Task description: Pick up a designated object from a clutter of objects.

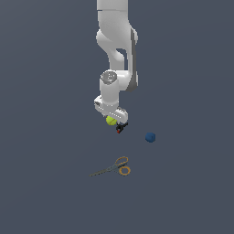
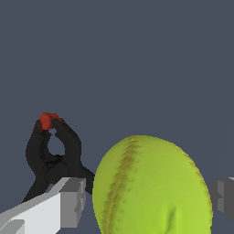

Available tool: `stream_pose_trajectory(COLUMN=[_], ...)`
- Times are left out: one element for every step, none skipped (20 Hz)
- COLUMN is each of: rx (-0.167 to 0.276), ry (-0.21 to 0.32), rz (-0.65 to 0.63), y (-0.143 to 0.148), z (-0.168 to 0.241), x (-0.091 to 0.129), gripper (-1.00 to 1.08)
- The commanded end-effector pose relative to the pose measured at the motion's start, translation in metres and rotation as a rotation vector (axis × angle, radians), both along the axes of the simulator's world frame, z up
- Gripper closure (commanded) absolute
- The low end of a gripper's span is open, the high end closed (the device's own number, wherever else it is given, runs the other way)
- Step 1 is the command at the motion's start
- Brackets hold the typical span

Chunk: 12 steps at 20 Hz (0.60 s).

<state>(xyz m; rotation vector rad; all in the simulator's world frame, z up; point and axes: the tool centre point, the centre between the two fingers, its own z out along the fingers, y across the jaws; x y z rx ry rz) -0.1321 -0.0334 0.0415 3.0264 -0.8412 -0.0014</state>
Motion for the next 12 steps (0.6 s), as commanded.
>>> stream_pose_trajectory(rx=[0.000, 0.000, 0.000, 0.000, 0.000, 0.000, 0.000, 0.000, 0.000, 0.000, 0.000, 0.000], ry=[-0.001, -0.001, -0.001, -0.001, -0.001, -0.001, -0.001, -0.001, -0.001, -0.001, -0.001, -0.001], rz=[0.000, 0.000, 0.000, 0.000, 0.000, 0.000, 0.000, 0.000, 0.000, 0.000, 0.000, 0.000], y=[0.0000, -0.0001, -0.0001, -0.0001, -0.0001, -0.0001, -0.0001, -0.0001, -0.0001, -0.0001, -0.0001, -0.0001], z=[0.0000, 0.0002, 0.0002, 0.0002, 0.0002, 0.0002, 0.0002, 0.0002, 0.0002, 0.0002, 0.0002, 0.0002], x=[0.0007, 0.0007, 0.0007, 0.0007, 0.0007, 0.0007, 0.0007, 0.0007, 0.0007, 0.0007, 0.0007, 0.0007], gripper=[-0.92, -0.92, 1.08, 1.08, 1.08, 1.08, 1.08, 1.08, 1.08, 1.08, 1.08, 1.08])
